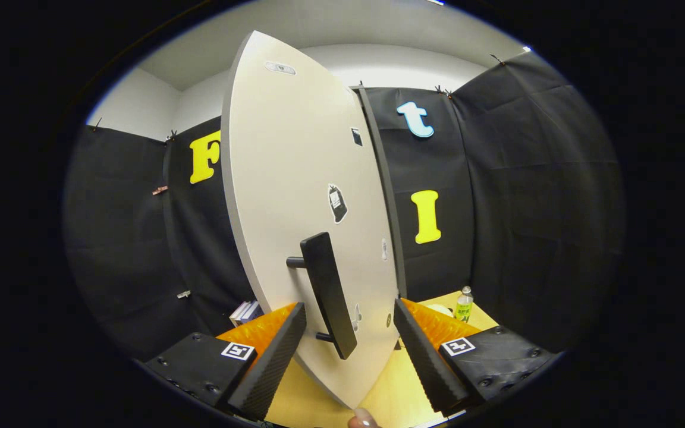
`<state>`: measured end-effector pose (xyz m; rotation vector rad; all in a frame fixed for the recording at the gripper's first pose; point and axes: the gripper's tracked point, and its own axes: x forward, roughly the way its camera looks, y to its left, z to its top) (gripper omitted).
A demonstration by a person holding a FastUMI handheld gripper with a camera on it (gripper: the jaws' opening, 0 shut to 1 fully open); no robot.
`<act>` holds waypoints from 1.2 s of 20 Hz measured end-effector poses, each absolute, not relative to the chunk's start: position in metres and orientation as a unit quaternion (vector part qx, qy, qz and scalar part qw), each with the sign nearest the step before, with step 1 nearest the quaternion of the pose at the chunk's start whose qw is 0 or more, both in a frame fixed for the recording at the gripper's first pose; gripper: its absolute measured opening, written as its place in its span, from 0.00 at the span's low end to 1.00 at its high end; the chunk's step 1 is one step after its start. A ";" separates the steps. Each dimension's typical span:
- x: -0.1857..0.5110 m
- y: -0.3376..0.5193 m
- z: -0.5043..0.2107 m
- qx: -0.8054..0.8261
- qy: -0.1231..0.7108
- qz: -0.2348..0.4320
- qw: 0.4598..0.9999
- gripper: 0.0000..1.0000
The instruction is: Open the shoe cabinet door, grab the shoes and put them into the shoe cabinet, then close the shoe cabinet door.
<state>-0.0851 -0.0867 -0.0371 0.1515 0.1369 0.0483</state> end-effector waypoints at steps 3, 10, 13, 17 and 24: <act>-0.075 -0.059 -0.040 0.063 0.069 0.031 0.995 0.98; -0.063 -0.003 -0.032 0.036 0.044 0.066 0.996 0.98; -0.062 0.006 -0.027 0.031 0.033 0.070 0.997 0.98; -0.062 0.006 -0.027 0.018 0.036 0.071 0.997 0.98; -0.056 -0.002 -0.031 0.036 0.053 0.074 0.995 0.98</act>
